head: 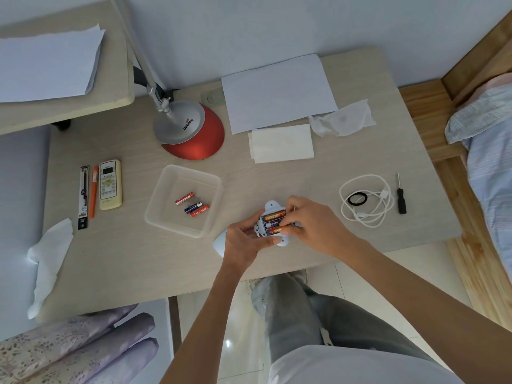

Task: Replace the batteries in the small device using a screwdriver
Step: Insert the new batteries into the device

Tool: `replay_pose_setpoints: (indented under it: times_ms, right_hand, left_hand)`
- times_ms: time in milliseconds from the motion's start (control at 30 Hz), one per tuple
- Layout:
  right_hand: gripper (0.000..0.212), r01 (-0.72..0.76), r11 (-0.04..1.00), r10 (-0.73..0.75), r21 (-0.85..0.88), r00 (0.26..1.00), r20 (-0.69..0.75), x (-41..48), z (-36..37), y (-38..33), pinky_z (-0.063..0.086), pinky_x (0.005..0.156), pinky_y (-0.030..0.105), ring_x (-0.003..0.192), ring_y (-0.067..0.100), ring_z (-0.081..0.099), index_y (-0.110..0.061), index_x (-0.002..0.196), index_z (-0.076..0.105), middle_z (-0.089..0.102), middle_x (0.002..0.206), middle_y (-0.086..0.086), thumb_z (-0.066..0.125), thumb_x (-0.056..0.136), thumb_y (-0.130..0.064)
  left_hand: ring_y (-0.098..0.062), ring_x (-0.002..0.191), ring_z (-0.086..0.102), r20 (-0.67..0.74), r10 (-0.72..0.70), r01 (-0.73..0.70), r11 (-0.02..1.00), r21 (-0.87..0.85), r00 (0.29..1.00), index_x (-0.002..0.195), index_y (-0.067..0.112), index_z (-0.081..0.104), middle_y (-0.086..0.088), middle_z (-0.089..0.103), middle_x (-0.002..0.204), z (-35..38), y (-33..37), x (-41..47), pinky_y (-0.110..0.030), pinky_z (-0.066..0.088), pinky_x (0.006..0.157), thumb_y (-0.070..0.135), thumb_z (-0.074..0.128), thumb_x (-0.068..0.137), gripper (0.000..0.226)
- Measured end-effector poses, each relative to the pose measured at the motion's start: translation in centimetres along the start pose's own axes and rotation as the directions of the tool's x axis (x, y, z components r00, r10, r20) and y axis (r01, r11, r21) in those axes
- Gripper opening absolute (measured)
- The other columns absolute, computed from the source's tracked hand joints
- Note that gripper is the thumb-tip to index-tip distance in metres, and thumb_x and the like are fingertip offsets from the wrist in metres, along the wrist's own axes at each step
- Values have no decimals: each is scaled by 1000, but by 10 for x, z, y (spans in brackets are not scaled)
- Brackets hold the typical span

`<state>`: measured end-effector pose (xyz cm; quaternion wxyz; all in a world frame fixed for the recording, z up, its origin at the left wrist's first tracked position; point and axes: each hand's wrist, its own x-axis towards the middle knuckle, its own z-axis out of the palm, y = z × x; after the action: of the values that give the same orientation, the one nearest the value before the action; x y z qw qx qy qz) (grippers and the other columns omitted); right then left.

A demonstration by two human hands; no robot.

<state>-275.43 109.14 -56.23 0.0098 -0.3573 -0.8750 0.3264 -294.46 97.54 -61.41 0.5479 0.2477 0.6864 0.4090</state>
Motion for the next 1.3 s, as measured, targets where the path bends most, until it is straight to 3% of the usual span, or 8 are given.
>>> replay_pose_setpoints:
  times_ms: [267, 400, 633, 833, 1000, 1167, 1300]
  right_hand:
    - [23, -80, 955, 89, 284, 996, -19, 4, 5, 10, 51, 70, 29, 79, 11, 61, -23, 99, 86, 64, 93, -9, 92, 78, -32]
    - [22, -100, 908, 125, 407, 992, -36, 5, 6, 12, 46, 67, 17, 74, 8, 61, -20, 91, 87, 67, 88, -5, 96, 72, -26]
    - [9, -101, 939, 98, 329, 995, 25, 10, 1, 11, 47, 67, 20, 77, 7, 59, -17, 94, 86, 62, 90, -5, 86, 85, -21]
    - [7, -139, 948, 145, 287, 990, 1, 18, -1, 3, 57, 72, 43, 73, 18, 64, -21, 80, 86, 64, 81, -3, 88, 77, -15]
    - [9, -167, 949, 173, 269, 985, 2, 19, 1, 1, 57, 72, 40, 74, 16, 64, -21, 78, 85, 64, 79, -5, 90, 74, -14]
    - [9, -149, 955, 159, 258, 987, -19, 17, 4, 2, 52, 70, 33, 72, 10, 61, -21, 79, 84, 62, 80, -8, 89, 75, -15]
    - [25, -120, 918, 175, 379, 978, -114, 10, 2, 15, 54, 70, 32, 75, 9, 62, -25, 92, 78, 65, 93, -5, 93, 73, -21]
  left_hand:
    - [-24, 113, 79, -5, -9, 9, 1000, -12, 1000, 143, 9, 69, -2, 83, 121, 1, 1, -1, -50, 63, 102, 4, 100, 68, 81]
    - [-25, 115, 79, 4, -15, 15, 1000, 7, 1000, 145, 8, 67, -3, 82, 124, -1, -2, 2, -53, 62, 103, 6, 101, 68, 83]
    - [-21, 113, 80, -17, -23, 23, 1000, 20, 1000, 145, 9, 68, -1, 82, 123, 1, -3, 1, -52, 63, 101, 7, 101, 67, 84]
    - [-21, 111, 80, -19, -16, 17, 999, 42, 1000, 144, 9, 68, 0, 82, 123, 0, -3, 1, -50, 63, 102, 10, 102, 66, 85]
    - [-21, 112, 80, -11, -10, 10, 999, 42, 1000, 145, 7, 67, -1, 82, 123, -1, -2, 1, -49, 64, 101, 9, 103, 65, 87]
    - [-20, 112, 80, -2, -2, 2, 999, 42, 1000, 145, 9, 67, 1, 82, 123, -1, 1, -1, -50, 64, 101, 25, 104, 57, 97]
    - [-22, 112, 80, 0, -16, 16, 999, 40, 1000, 144, 8, 68, 0, 83, 122, 0, 2, 0, -53, 63, 102, 22, 104, 57, 95]
